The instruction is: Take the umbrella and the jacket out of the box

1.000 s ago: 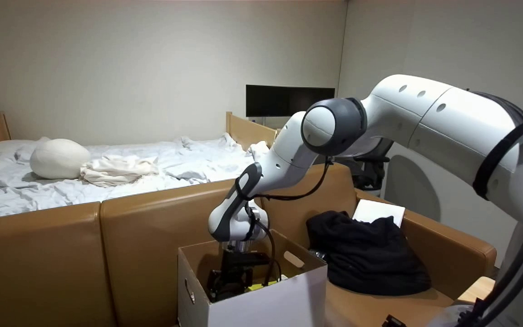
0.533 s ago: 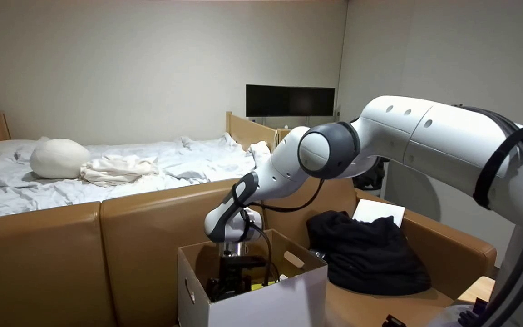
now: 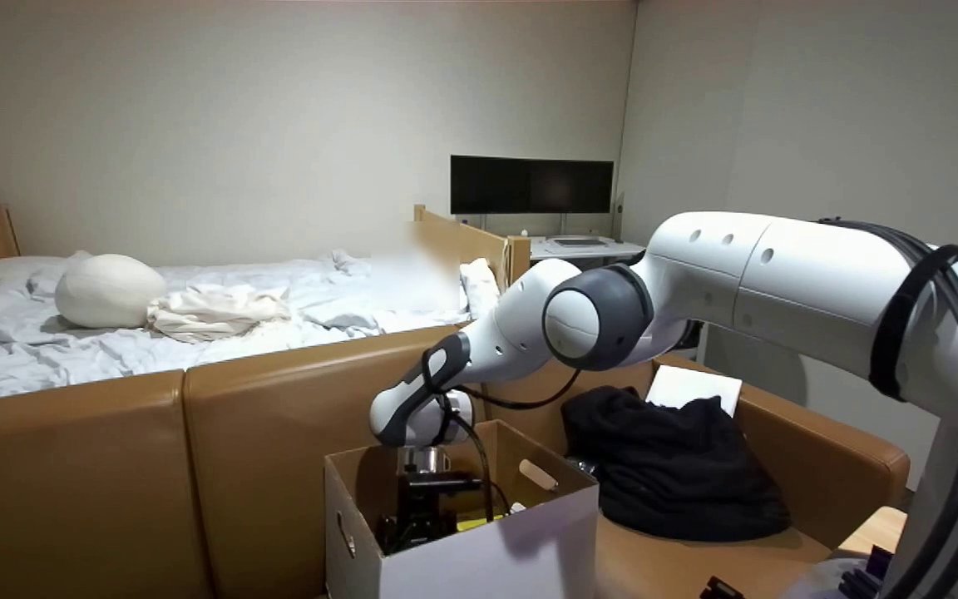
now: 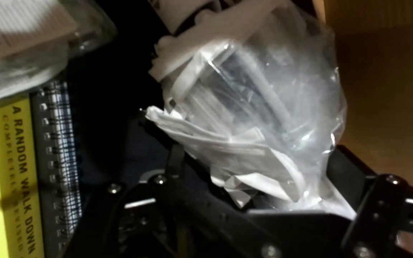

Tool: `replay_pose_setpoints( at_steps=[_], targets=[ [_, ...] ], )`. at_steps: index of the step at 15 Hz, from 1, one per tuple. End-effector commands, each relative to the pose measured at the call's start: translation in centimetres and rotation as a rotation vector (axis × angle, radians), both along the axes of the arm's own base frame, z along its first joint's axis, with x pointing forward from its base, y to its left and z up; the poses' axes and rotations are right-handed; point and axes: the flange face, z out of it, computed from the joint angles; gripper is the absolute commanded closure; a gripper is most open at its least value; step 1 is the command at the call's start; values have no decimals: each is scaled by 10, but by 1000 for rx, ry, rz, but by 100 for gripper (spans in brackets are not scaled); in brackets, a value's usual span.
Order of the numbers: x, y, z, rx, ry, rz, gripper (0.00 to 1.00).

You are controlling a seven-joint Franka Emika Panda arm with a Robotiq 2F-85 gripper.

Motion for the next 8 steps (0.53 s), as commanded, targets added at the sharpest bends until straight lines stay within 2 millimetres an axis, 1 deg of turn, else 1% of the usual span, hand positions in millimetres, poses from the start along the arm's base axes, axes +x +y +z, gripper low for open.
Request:
replay_pose_setpoints(
  at_steps=[1,3,5,7,8],
  targets=[
    [-15,10,0,-12,88,64,0],
    [-24,15,0,-1,132,97,0],
    [-28,20,1,-3,152,123,0],
    [-30,20,1,-25,167,120,26],
    [-29,19,1,-25,164,122,32]
  ],
)
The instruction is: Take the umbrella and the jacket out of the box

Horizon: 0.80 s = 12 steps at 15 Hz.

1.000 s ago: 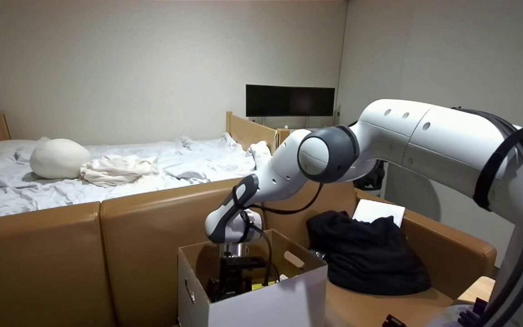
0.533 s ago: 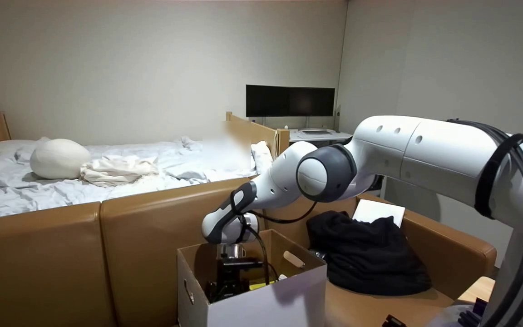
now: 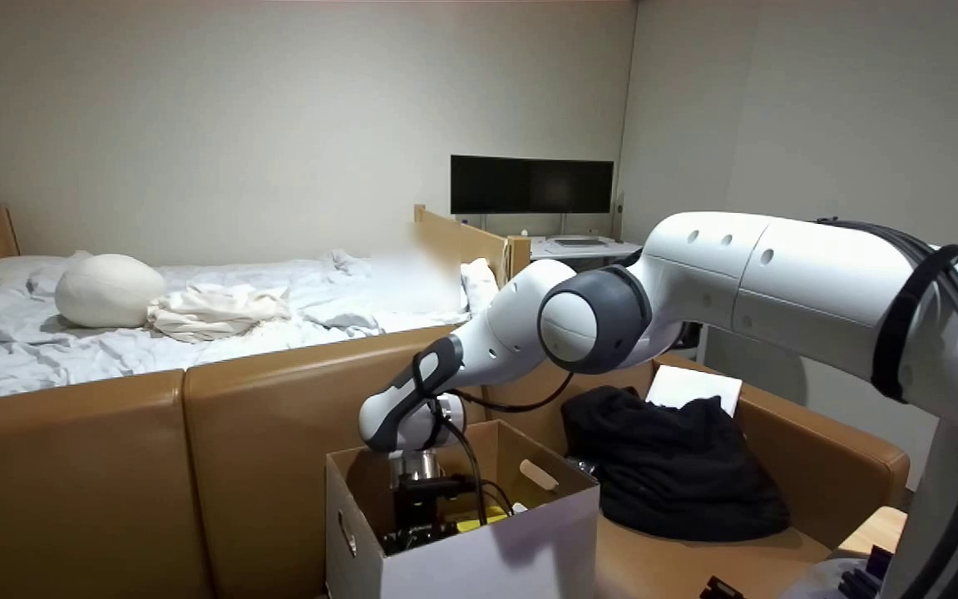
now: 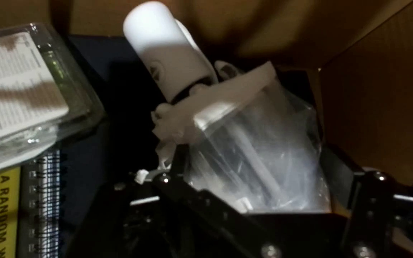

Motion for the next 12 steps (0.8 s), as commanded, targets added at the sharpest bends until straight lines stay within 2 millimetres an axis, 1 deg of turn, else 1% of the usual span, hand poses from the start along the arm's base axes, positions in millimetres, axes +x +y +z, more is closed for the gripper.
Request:
replay_pose_setpoints(
  at_steps=[1,5,10,11,12],
  targets=[
    [-3,0,2,-18,23,24,40],
    [3,-1,5,-19,0,26,65],
    [8,-1,10,-16,-5,18,93],
    [9,0,12,-11,-1,19,97],
    [10,1,15,-16,3,13,99]
  ],
)
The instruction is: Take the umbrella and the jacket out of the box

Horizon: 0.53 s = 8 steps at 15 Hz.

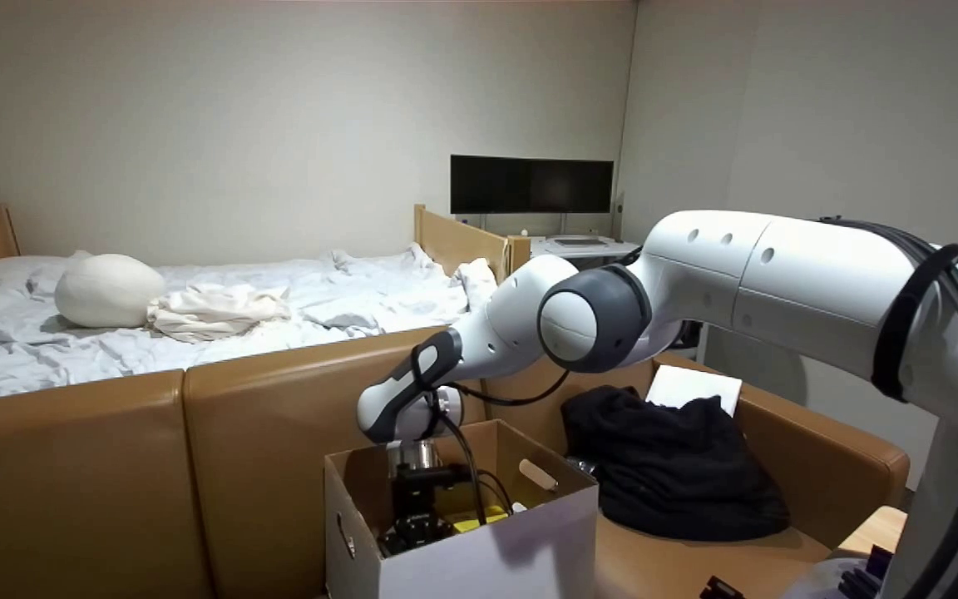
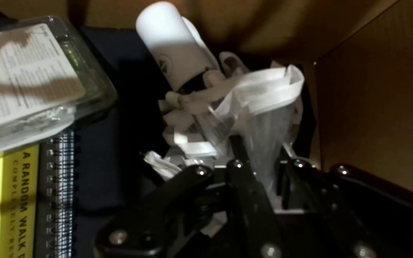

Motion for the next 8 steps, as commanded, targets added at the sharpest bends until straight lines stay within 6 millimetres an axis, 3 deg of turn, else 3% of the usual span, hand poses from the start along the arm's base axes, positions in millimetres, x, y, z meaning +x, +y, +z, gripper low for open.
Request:
replay_pose_setpoints(
  at_steps=[1,8],
  targets=[
    [-5,3,7,-5,22,2,96],
    [-24,12,43,169,114,213,99]
  ],
)
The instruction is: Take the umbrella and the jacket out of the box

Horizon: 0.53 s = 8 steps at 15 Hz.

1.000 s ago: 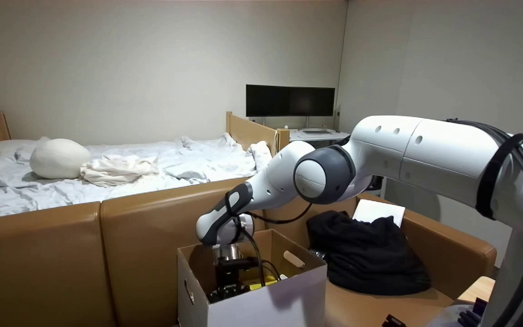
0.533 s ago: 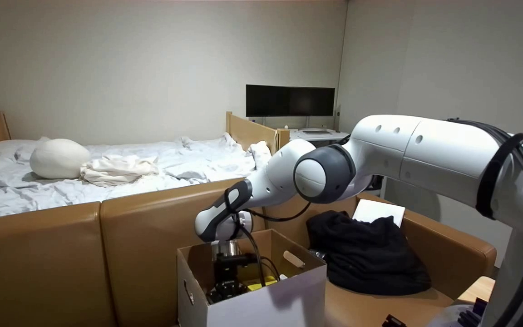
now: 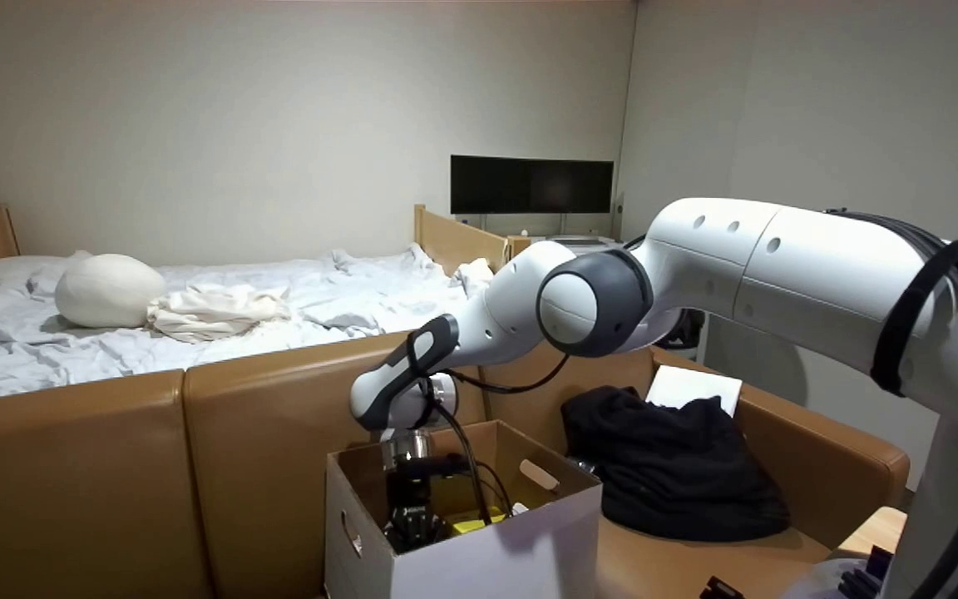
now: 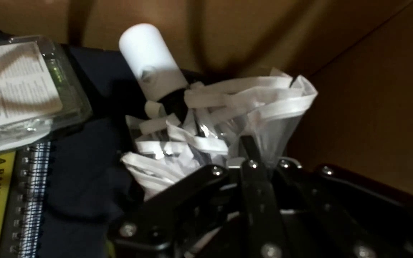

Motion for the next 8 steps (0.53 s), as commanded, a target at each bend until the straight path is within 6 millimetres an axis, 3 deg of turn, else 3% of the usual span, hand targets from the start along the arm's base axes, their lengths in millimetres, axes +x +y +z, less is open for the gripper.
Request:
replay_pose_setpoints(
  at_steps=[1,4,8],
  targets=[
    [-19,0,23,110,65,145,99],
    [-21,-13,28,218,12,256,97],
    [-23,-48,47,357,-77,405,97]
  ],
)
